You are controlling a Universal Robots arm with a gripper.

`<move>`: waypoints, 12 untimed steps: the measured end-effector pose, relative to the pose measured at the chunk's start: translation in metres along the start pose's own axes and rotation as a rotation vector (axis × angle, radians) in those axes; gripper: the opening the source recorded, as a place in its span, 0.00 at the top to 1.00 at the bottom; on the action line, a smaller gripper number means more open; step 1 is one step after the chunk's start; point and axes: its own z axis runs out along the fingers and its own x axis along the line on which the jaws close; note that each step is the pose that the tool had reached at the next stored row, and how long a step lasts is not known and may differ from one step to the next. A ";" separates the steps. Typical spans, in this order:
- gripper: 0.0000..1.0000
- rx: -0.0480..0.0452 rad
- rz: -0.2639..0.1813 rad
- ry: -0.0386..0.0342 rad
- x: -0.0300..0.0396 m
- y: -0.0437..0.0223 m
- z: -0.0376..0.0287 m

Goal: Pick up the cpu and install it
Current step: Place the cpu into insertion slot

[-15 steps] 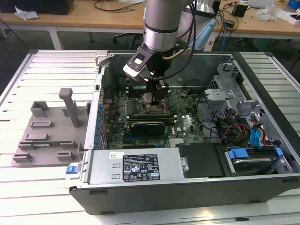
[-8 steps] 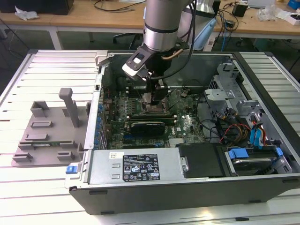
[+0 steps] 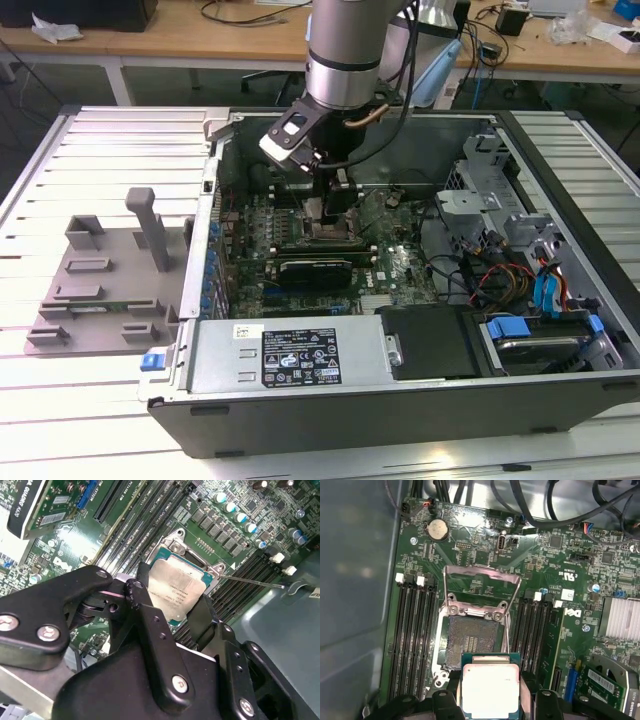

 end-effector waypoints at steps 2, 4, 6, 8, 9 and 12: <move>0.45 0.0003 0.018 0.0007 0.0000 0.0000 0.0001; 0.45 0.0010 0.044 0.0018 0.0000 0.0000 0.0003; 0.45 0.0011 0.052 0.0022 0.0000 0.0000 0.0004; 0.45 0.0013 0.059 0.0024 0.0000 0.0000 0.0004; 0.45 0.0013 0.061 0.0024 0.0000 0.0000 0.0004; 0.45 0.0016 0.074 0.0030 0.0000 0.0000 0.0005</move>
